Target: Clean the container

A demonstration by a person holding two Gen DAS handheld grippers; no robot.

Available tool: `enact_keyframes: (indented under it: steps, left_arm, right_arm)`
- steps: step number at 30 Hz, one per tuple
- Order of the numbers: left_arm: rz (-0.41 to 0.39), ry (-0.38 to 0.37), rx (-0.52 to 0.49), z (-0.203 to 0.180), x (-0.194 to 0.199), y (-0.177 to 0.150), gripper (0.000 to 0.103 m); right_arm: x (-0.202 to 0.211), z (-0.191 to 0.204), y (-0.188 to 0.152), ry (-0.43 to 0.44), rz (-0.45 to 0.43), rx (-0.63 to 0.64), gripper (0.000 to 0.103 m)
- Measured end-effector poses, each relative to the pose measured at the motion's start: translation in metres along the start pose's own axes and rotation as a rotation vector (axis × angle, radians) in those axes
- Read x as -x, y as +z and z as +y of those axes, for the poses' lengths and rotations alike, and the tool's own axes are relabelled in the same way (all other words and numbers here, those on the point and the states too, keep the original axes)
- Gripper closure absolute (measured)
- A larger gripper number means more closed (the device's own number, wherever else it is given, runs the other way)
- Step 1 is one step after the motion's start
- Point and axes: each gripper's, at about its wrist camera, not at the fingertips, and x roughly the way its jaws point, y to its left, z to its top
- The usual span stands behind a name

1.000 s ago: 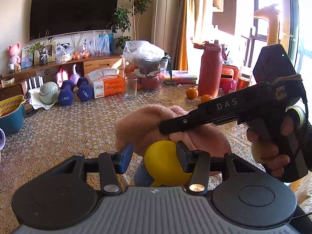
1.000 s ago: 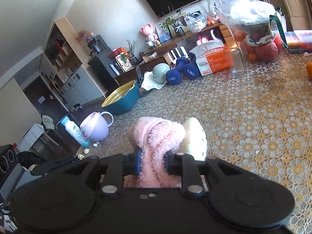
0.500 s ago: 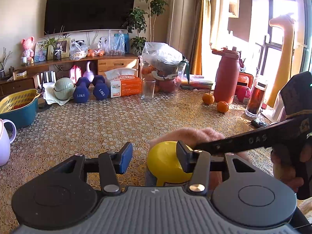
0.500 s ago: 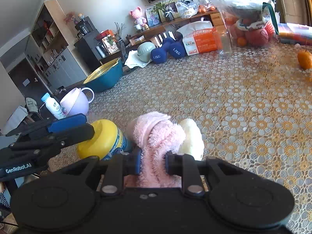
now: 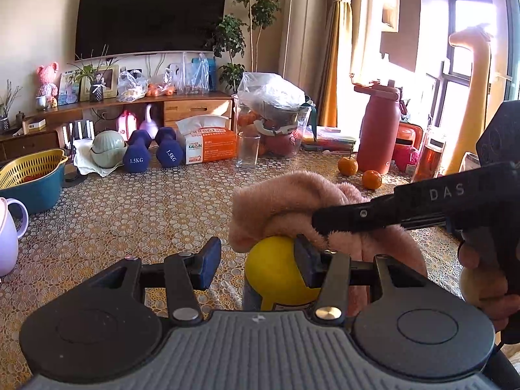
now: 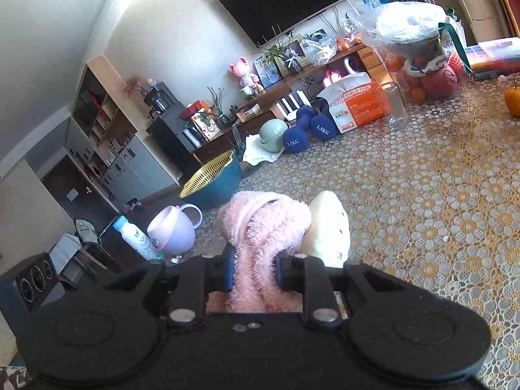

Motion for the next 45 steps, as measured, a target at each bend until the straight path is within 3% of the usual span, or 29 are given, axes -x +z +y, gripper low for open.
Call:
enact_keyframes:
  steps: [5,9,16,20,29,45]
  left_arm:
    - [-0.002,-0.002,0.004,0.0,0.0,0.0,0.055]
    - [-0.003,-0.005,-0.003,-0.002,0.001,-0.001,0.055]
    - [-0.002,-0.004,-0.011,-0.004,0.001,0.0,0.055]
    - [-0.002,-0.007,-0.016,-0.006,0.001,-0.001,0.055]
    - [0.0,-0.011,-0.02,-0.007,0.002,-0.001,0.055]
    - [0.003,0.006,-0.03,-0.005,0.002,0.001,0.055]
  right_arm:
    - [-0.006,-0.017,-0.007,-0.029,0.029,-0.043,0.082]
    - [-0.015,-0.021,-0.019,-0.087,0.095,0.003,0.082]
    - [-0.017,0.012,-0.044,-0.263,0.167,0.432,0.083]
    - [-0.002,0.023,-0.035,-0.261,0.108,0.452,0.083]
    - [0.036,0.042,-0.006,-0.115,-0.043,0.366,0.083]
    - [0.003,0.035,-0.043,-0.144,0.094,0.391,0.082]
